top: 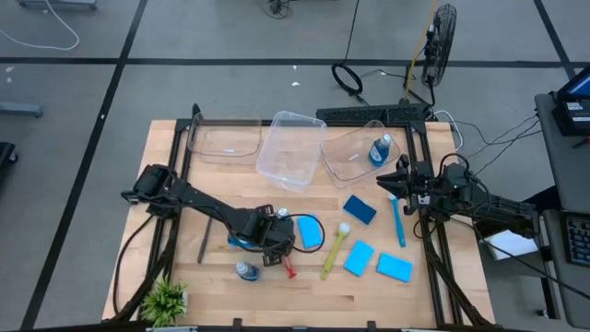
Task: Pick & Place Kitchen Sink Supplies
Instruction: Put the blue dish soap into the right transparent bin
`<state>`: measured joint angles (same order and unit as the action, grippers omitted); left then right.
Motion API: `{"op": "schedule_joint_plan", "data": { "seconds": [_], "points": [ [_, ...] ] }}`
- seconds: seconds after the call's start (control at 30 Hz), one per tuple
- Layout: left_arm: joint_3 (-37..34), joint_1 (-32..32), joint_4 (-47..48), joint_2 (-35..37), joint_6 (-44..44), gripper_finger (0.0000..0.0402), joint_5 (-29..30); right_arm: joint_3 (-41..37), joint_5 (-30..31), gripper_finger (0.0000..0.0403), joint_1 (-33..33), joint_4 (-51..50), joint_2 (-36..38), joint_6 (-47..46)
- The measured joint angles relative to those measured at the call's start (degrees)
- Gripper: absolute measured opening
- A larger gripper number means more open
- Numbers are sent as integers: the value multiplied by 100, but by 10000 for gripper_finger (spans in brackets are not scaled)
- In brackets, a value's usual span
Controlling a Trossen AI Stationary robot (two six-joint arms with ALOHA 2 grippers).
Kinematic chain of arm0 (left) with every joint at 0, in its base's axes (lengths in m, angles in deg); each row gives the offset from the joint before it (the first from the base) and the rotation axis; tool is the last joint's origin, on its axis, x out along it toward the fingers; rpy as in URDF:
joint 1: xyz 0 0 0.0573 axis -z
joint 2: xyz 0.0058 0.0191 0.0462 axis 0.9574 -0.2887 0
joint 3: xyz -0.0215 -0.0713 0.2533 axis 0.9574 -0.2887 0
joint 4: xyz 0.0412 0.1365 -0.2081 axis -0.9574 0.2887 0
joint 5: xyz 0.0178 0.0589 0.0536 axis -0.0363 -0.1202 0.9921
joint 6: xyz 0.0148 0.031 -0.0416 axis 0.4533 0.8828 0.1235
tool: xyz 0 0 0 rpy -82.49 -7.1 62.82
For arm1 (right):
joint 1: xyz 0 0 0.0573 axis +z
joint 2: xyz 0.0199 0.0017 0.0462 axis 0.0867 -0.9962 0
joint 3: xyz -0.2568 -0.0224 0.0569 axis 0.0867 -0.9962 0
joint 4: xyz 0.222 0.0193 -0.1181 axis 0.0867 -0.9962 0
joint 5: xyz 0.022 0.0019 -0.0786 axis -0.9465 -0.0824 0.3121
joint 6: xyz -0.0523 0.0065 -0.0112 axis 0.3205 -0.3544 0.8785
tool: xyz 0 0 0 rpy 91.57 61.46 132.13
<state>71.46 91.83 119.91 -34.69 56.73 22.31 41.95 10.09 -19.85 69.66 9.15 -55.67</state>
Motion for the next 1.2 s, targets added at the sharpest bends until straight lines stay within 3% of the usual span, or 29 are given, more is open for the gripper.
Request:
{"op": "schedule_joint_plan", "data": {
  "seconds": [0.87,1.2],
  "points": [
    [-503,-101,-450,-7,87,211,-276,0,14,55,0,-2,0,0],
    [-503,-96,-422,6,129,134,-343,0,20,55,0,-2,0,-1]
  ]
}}
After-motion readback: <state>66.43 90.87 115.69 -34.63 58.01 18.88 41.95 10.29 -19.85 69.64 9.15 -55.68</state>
